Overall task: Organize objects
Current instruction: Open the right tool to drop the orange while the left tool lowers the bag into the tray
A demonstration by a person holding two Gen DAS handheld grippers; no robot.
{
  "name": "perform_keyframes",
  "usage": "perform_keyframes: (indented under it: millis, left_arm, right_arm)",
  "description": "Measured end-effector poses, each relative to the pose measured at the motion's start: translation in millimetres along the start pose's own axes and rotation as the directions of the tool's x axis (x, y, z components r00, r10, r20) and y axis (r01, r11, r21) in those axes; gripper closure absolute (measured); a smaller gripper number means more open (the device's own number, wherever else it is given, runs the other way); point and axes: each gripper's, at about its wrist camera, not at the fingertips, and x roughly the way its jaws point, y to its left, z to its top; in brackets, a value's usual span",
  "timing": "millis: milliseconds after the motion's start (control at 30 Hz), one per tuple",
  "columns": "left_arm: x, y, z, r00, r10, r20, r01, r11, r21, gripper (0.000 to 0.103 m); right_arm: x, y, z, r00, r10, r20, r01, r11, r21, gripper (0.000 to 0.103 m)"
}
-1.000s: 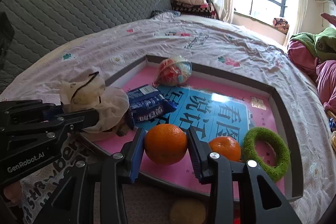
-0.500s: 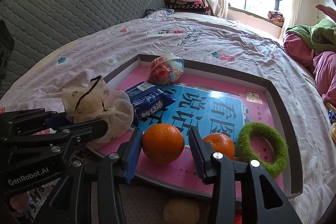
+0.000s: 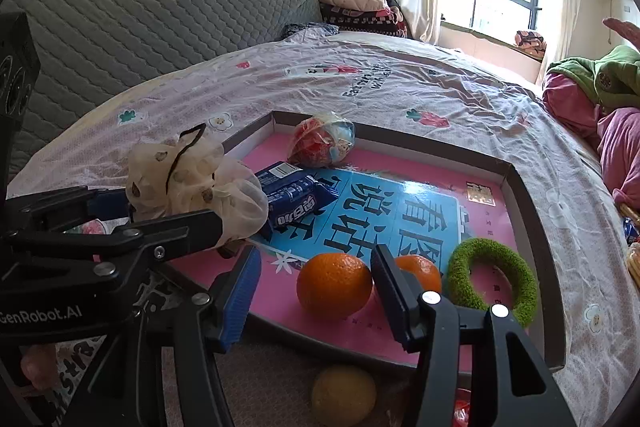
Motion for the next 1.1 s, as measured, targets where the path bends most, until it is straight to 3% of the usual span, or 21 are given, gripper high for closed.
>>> perform_keyframes:
  millis: [633,1100]
  left_arm:
    - [-26,-10,11,0.988,0.002,0.154,-0.003,1.000,0.007,0.028]
    - [-30,-14,13,0.983,-0.004,0.181,0.005,1.000,-0.006,0.028]
  right_arm:
    - [-31,-23,-1,0.998,-0.039,0.055,0.037,0.999,0.039,0.046]
    - [-54,-51,3,0.989,-0.088,0.122,0.074,0.991,0.116,0.046]
